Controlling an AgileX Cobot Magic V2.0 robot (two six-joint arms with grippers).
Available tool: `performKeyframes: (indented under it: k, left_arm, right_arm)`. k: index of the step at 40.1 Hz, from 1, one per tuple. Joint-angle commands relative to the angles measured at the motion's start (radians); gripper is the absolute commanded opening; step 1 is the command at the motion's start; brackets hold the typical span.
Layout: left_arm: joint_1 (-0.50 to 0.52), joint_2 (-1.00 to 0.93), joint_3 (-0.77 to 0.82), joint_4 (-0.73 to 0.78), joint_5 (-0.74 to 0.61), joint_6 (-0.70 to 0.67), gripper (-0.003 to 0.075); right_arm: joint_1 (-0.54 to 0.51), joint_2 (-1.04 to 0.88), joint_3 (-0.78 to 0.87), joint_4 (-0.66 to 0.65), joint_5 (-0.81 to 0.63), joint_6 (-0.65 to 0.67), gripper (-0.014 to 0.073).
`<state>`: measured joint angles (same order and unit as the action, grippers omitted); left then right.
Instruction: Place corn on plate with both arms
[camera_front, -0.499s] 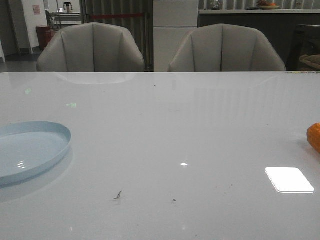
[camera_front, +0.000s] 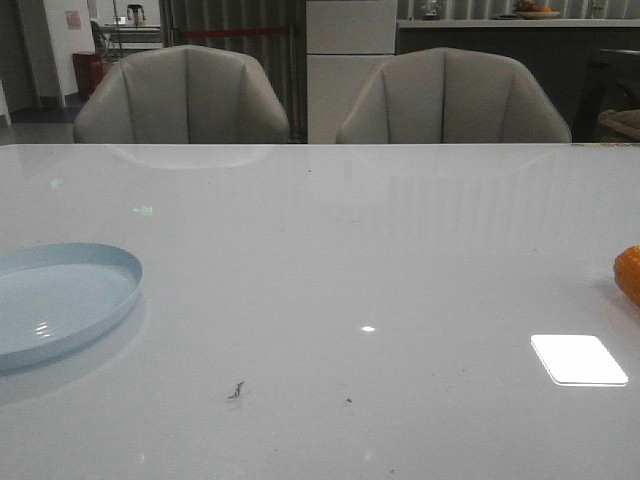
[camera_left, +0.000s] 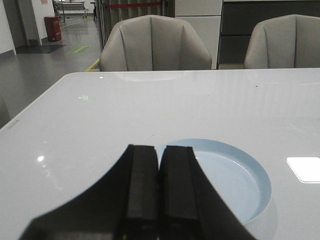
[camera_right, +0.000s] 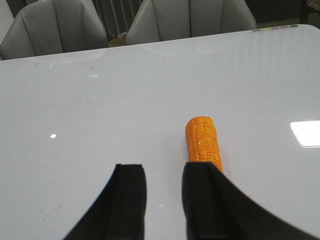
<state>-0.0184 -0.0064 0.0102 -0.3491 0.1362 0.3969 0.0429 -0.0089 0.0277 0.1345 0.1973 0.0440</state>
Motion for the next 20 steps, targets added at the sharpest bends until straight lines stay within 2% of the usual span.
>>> performKeyframes:
  k: [1, 13, 20]
  left_arm:
    - [0.003, -0.023, 0.039, -0.012, -0.078, 0.000, 0.0094]
    - [0.003, -0.023, 0.039, -0.012, -0.078, 0.000, 0.0094]
    - [0.003, -0.023, 0.039, -0.012, -0.155, 0.000, 0.0094]
  right_arm:
    - [-0.004, -0.026, -0.022, -0.009, -0.084, 0.000, 0.0321]
    - [-0.004, -0.026, -0.022, -0.009, -0.085, 0.000, 0.0321]
    - [-0.004, -0.026, -0.022, -0.009, -0.115, 0.000, 0.0321]
